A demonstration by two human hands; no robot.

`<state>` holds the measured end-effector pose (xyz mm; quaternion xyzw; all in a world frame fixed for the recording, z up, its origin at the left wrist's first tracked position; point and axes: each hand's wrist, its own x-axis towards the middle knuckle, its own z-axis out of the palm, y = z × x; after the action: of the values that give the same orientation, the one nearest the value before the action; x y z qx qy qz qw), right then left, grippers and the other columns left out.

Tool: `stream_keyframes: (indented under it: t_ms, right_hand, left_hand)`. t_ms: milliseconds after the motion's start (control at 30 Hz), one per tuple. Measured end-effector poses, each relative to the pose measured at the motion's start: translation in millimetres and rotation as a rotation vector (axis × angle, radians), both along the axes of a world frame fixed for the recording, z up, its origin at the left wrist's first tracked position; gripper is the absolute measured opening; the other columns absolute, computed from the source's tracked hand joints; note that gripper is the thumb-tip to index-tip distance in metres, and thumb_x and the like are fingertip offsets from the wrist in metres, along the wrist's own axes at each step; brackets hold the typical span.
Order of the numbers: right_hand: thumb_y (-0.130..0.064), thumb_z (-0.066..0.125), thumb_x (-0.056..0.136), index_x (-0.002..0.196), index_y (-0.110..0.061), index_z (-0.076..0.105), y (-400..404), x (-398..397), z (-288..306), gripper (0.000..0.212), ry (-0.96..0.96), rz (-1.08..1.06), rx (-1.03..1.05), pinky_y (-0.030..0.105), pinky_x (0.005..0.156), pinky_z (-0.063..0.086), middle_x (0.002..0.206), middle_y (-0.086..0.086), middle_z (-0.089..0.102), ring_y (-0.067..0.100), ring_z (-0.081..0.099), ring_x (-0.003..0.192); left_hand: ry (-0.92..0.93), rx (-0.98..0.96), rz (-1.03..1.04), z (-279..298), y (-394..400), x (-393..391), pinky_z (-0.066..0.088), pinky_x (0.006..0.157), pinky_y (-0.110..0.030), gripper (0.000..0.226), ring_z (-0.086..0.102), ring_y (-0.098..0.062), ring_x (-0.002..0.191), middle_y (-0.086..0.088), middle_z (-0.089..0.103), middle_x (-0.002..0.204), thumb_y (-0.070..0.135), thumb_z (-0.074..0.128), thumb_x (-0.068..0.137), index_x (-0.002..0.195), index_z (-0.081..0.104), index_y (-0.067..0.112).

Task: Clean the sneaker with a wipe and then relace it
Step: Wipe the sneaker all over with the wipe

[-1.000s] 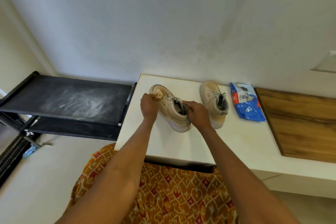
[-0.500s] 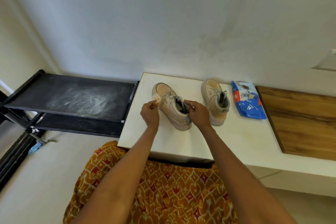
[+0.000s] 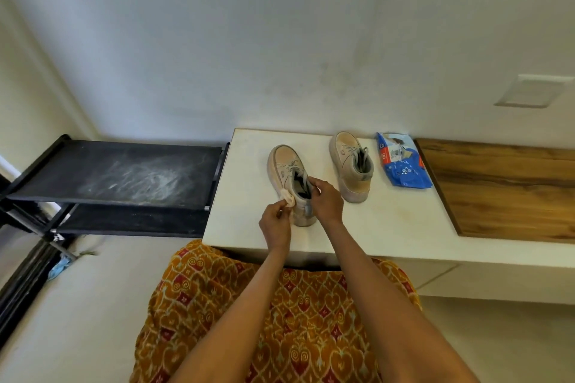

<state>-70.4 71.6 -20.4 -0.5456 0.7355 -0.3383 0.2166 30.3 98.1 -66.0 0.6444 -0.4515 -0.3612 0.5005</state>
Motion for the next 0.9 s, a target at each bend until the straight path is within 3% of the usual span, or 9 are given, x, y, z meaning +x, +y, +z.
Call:
stream_keyframes:
  t_ms: [133, 233, 300, 367, 433, 533, 600, 767, 900]
  right_hand:
    - [-0.012, 0.043, 0.097, 0.126, -0.015, 0.060, 16, 4, 6, 0.033, -0.087, -0.021, 0.032, 0.025, 0.091, 0.043, 0.129, 0.004, 0.060, 0.021, 0.056, 0.117]
    - [-0.011, 0.047, 0.094, 0.122, -0.013, 0.063, 24, 2, 7, 0.032, -0.258, 0.030, 0.059, 0.032, 0.096, 0.047, 0.126, 0.004, 0.062, 0.021, 0.057, 0.115]
    - [-0.009, 0.050, 0.092, 0.121, -0.014, 0.062, 36, -8, 9, 0.032, -0.439, 0.035, 0.048, 0.036, 0.087, 0.054, 0.123, 0.004, 0.062, 0.019, 0.060, 0.106]
    - [-0.014, 0.051, 0.094, 0.122, -0.014, 0.061, 53, -22, 18, 0.029, -0.597, 0.044, 0.052, 0.026, 0.074, 0.056, 0.118, 0.006, 0.062, 0.016, 0.061, 0.093]
    - [-0.022, 0.051, 0.095, 0.121, -0.013, 0.062, 70, -42, 28, 0.029, -0.761, 0.103, 0.088, 0.025, 0.071, 0.055, 0.110, 0.007, 0.065, 0.016, 0.063, 0.087]
    - [-0.026, 0.048, 0.096, 0.122, -0.009, 0.060, 95, -79, 40, 0.034, -0.934, 0.106, 0.060, 0.028, 0.070, 0.055, 0.105, 0.011, 0.066, 0.019, 0.065, 0.087]
    - [-0.025, 0.052, 0.095, 0.121, -0.009, 0.060, 118, -114, 45, 0.032, -0.948, 0.019, -0.025, 0.030, 0.072, 0.055, 0.107, 0.012, 0.067, 0.021, 0.065, 0.091]
    - [-0.009, 0.060, 0.090, 0.116, -0.005, 0.063, 198, -201, 35, 0.027, -0.906, -0.198, -0.104, 0.032, 0.077, 0.057, 0.105, 0.014, 0.068, 0.023, 0.067, 0.092]
    - [-0.005, 0.056, 0.090, 0.102, -0.003, 0.063, 277, -243, 7, 0.014, -0.862, -0.506, -0.144, 0.023, 0.060, 0.055, 0.087, 0.011, 0.066, 0.019, 0.063, 0.075]
  left_hand:
    - [-0.064, -0.001, -0.077, 1, 31, -3, 0.043, 0.077, -0.015, 0.021, 0.059, -0.013, 0.089, -0.010, 0.068, 0.102, 0.007, 0.061, 0.088, 0.108, 0.066, 0.003]
    - [-0.033, 0.001, -0.047, 5, 41, -1, 0.047, 0.078, -0.023, 0.021, 0.061, -0.018, 0.091, -0.008, 0.067, 0.101, 0.010, 0.060, 0.089, 0.109, 0.065, 0.004]
    - [-0.023, -0.065, -0.055, 16, 49, -3, 0.046, 0.073, -0.021, 0.015, 0.061, -0.017, 0.086, -0.003, 0.065, 0.092, 0.008, 0.057, 0.090, 0.103, 0.064, 0.005]
    - [-0.019, -0.137, -0.126, 33, 58, -13, 0.046, 0.069, -0.016, 0.009, 0.059, -0.011, 0.078, 0.002, 0.062, 0.086, 0.007, 0.054, 0.092, 0.097, 0.062, 0.006]
    - [0.086, -0.123, -0.210, 54, 60, -33, 0.044, 0.064, -0.009, 0.008, 0.055, -0.007, 0.073, 0.004, 0.059, 0.079, 0.005, 0.052, 0.092, 0.091, 0.059, 0.009]
    - [0.358, 0.095, -0.360, 86, 56, -77, 0.045, 0.050, -0.016, 0.010, 0.055, -0.016, 0.068, -0.005, 0.059, 0.078, 0.007, 0.051, 0.092, 0.085, 0.058, 0.010]
    - [0.442, 0.262, -0.443, 101, 63, -116, 0.045, 0.048, -0.023, 0.008, 0.057, -0.019, 0.066, -0.011, 0.061, 0.083, 0.014, 0.054, 0.092, 0.094, 0.060, 0.009]
    - [0.473, 0.538, -0.591, 99, 110, -205, 0.051, 0.053, -0.026, 0.012, 0.060, -0.020, 0.069, -0.013, 0.065, 0.087, 0.014, 0.061, 0.089, 0.098, 0.060, 0.006]
    - [0.368, 0.686, -0.735, 65, 174, -268, 0.051, 0.054, -0.028, 0.020, 0.062, -0.021, 0.068, -0.015, 0.066, 0.093, 0.015, 0.057, 0.090, 0.104, 0.062, 0.002]
